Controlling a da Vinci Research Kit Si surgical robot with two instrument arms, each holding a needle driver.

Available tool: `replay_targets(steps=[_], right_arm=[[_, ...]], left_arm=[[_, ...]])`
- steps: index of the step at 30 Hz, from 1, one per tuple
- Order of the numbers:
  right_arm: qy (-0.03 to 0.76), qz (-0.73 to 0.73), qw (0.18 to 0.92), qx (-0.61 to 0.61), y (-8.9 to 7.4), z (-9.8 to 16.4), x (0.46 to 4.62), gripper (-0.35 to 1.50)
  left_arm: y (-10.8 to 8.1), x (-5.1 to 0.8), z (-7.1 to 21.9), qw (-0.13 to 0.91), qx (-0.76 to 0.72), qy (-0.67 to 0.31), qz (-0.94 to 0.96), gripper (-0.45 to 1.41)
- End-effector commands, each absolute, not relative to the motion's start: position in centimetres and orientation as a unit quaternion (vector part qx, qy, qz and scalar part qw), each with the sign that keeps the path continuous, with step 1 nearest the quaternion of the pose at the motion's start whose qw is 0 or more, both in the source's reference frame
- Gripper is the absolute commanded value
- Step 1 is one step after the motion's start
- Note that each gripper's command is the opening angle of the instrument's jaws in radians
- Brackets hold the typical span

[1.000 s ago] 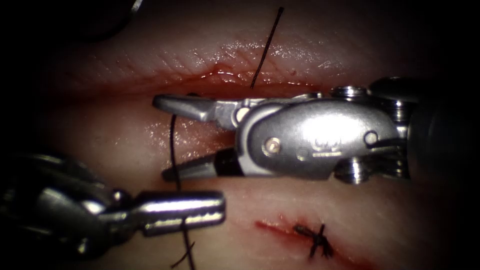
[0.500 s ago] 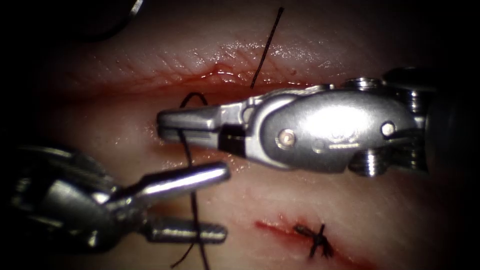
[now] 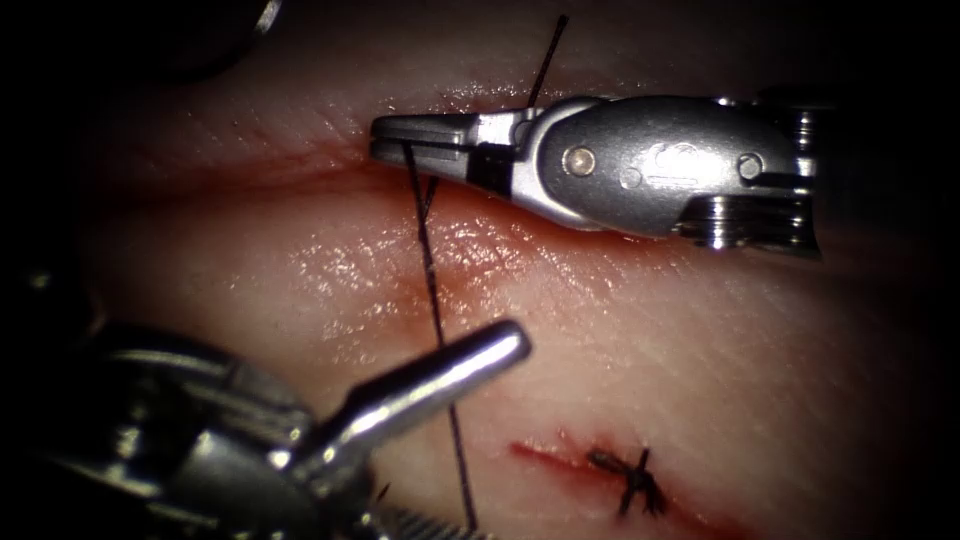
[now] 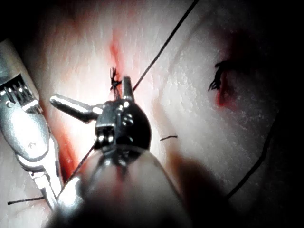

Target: Wound Closure

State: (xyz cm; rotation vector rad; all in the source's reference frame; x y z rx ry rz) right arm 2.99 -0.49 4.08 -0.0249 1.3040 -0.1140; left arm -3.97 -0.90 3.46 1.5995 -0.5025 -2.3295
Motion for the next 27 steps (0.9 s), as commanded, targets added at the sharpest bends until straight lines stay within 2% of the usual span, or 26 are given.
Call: replay_targets(steps=[1, 6, 18, 27], right_arm=[[0.607, -0.050, 0.793, -0.011, -0.41, 4.14, 3.07, -0.35], [0.607, -0.034, 0.794, 0.005, -0.26, 4.21, 3.05, -0.35], [0.607, -0.028, 0.794, 0.008, -0.18, 4.27, 3.01, -0.35], [0.606, -0.025, 0.795, 0.008, -0.13, 4.30, 2.98, -0.35]], left_arm=[[-0.88, -4.02, 3.53, 0.135, 0.553, -0.174, -0.804, 0.86], [-0.87, -3.96, 3.69, 0.142, 0.540, -0.185, -0.809, 0.71], [-0.89, -3.75, 3.78, 0.152, 0.510, -0.203, -0.822, 0.77], [-0.98, -3.77, 3.84, 0.151, 0.503, -0.210, -0.825, 0.67]])
